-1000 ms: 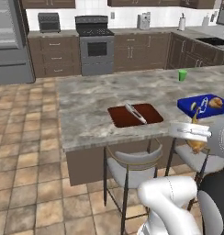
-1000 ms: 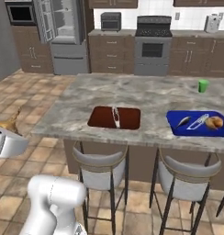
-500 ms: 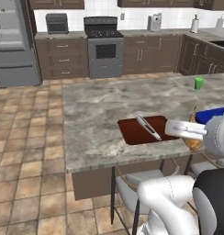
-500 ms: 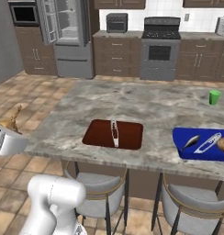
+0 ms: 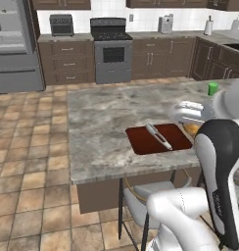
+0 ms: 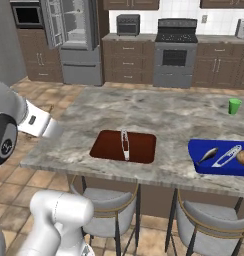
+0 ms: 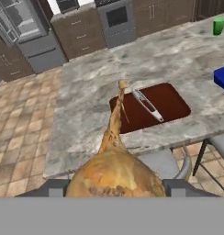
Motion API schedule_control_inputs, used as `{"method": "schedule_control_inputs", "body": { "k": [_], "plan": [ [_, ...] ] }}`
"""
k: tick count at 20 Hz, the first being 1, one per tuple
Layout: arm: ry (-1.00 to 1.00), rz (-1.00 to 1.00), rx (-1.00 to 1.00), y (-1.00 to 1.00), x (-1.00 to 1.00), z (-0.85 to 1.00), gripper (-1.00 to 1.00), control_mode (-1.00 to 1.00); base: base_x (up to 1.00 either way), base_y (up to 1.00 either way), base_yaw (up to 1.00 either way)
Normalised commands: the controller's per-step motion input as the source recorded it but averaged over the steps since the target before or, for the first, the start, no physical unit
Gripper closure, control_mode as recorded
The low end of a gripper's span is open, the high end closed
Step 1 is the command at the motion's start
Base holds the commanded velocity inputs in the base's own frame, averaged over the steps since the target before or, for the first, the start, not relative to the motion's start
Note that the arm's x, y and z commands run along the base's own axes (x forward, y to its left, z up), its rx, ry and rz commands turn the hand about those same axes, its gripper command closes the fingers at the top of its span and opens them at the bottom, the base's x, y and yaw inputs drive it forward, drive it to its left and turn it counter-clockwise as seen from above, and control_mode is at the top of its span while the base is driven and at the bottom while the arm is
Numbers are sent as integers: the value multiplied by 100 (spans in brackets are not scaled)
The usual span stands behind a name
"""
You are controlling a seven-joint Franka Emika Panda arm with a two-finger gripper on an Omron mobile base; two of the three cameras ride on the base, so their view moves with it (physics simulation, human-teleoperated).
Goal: Gather the onion and mushroom from the fridge and place them on a tray on the dining counter. Then gather the chicken drumstick and fish from the fridge and place them on the other tray.
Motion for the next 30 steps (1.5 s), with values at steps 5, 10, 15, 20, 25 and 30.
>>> {"method": "schedule_control_inputs", "body": {
  "k": [5,10,15,20,25,30],
  "plan": [
    [30,1,-1,0,78,-34,100,-100,0,0,0],
    [24,1,0,-2,53,-48,100,-100,0,0,0],
    [20,0,0,0,21,-55,100,-100,0,0,0],
    [5,0,-4,-9,8,-56,100,-100,0,0,0],
    [0,0,-6,-20,51,-50,100,-100,0,0,0],
    [0,0,-1,-20,69,-35,100,-100,0,0,0]
  ]
}}
